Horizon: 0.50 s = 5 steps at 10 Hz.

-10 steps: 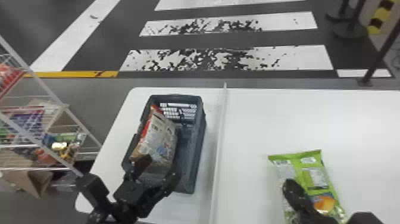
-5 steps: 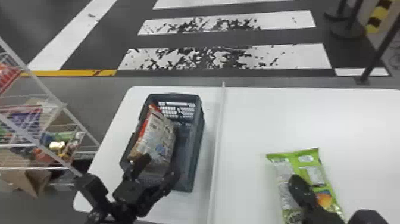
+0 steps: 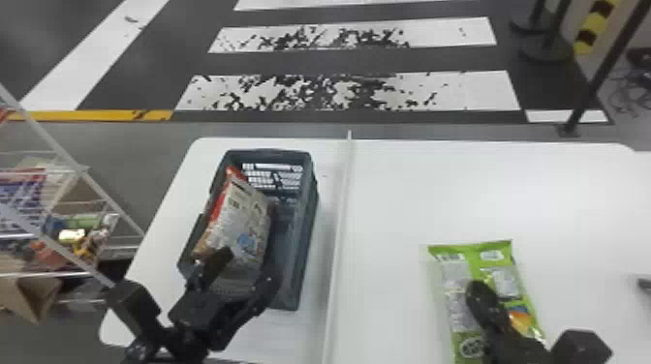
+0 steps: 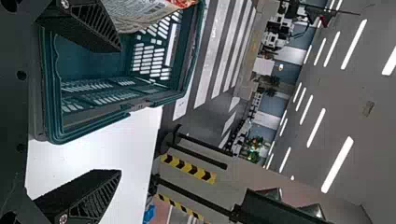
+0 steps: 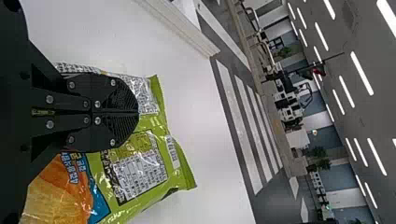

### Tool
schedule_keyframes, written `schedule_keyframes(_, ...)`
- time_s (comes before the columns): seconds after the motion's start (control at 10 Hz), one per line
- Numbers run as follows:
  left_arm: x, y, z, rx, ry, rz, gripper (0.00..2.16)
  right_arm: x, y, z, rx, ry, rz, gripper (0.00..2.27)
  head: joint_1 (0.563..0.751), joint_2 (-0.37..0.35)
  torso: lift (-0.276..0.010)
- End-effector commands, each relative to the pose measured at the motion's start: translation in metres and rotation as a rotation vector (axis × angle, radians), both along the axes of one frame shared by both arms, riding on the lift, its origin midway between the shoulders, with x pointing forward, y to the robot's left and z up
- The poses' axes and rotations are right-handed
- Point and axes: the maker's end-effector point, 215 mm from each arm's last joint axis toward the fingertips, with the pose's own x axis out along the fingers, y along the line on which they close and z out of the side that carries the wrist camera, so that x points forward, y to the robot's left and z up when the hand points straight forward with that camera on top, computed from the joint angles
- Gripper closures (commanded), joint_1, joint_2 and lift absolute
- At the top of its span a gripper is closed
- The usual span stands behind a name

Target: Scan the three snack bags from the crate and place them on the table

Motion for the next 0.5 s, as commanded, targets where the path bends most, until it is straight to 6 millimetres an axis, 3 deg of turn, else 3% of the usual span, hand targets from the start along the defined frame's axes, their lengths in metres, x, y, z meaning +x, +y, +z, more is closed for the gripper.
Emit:
schedule_keyframes(0.0, 0.001, -0.001, 0.0, 0.0, -0.001, -0.002, 0.07, 0.001, -0.014, 0.002, -0.012, -0.009, -0.035, 2.24, 0.695, 0.103, -0.037)
schedule_keyframes(0.4, 0.002, -0.005, -0.001, -0.004, -0.001, -0.009, 0.07, -0.001, -0.066, -0.002, -0.044, -0.005, -0.129, 2.24, 0.695, 0.02, -0.037)
